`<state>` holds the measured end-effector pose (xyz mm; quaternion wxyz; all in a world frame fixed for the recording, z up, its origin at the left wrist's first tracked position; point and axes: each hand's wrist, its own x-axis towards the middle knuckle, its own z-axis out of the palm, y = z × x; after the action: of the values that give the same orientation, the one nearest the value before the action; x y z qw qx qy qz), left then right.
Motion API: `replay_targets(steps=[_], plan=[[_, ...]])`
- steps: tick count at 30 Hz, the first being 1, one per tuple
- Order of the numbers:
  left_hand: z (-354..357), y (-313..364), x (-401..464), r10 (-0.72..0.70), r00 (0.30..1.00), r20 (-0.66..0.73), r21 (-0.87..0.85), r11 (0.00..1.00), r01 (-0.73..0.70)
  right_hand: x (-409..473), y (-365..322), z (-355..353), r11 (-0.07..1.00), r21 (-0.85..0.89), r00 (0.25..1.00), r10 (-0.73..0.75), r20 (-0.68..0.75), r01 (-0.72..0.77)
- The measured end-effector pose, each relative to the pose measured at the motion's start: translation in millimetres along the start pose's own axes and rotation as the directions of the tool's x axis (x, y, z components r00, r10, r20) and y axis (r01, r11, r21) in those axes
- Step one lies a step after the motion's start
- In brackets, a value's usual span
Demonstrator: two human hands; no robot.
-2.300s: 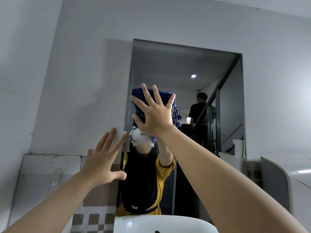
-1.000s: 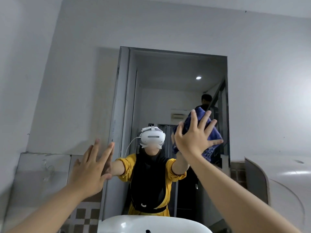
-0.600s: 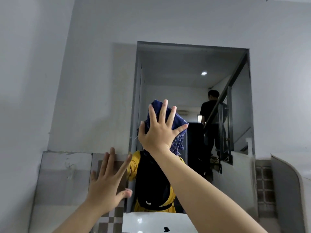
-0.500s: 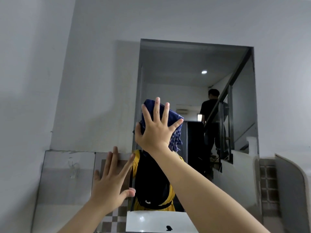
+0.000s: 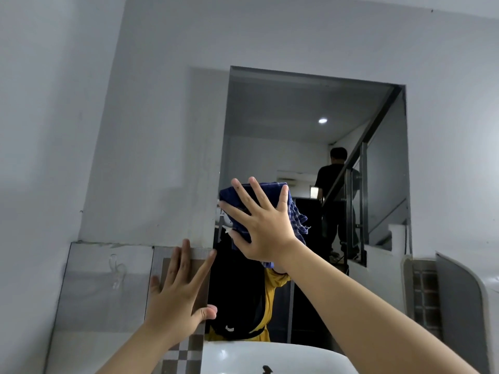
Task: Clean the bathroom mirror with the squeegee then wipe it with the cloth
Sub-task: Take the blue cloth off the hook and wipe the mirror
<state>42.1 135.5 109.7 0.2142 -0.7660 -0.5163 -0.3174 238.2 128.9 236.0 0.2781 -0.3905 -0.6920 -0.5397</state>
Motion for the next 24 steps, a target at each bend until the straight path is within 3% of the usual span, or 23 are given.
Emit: replay_targets(steps=[6,14,19,24], plan=[[8,-1,3,-0.029,0.999,-0.019,-0.080,0.996,0.027,-36,40,-3,0.998,-0.059,0.998,-0.035,0.051,0.038],[5,2,2,-0.066,0.998,0.024,-0.078,0.995,0.068,-86,109,-13,0.988,-0.129,0.993,0.094,0.066,-0.085],[3,5,2,-0.087,0.996,0.026,-0.036,0.995,0.088,-106,154,-16,0.952,-0.127,0.958,0.285,0.031,-0.279],[3,10,1,-0.121,0.993,0.006,-0.006,0.993,0.121,-121,176,-16,0.830,-0.018,0.828,0.556,-0.070,-0.558]])
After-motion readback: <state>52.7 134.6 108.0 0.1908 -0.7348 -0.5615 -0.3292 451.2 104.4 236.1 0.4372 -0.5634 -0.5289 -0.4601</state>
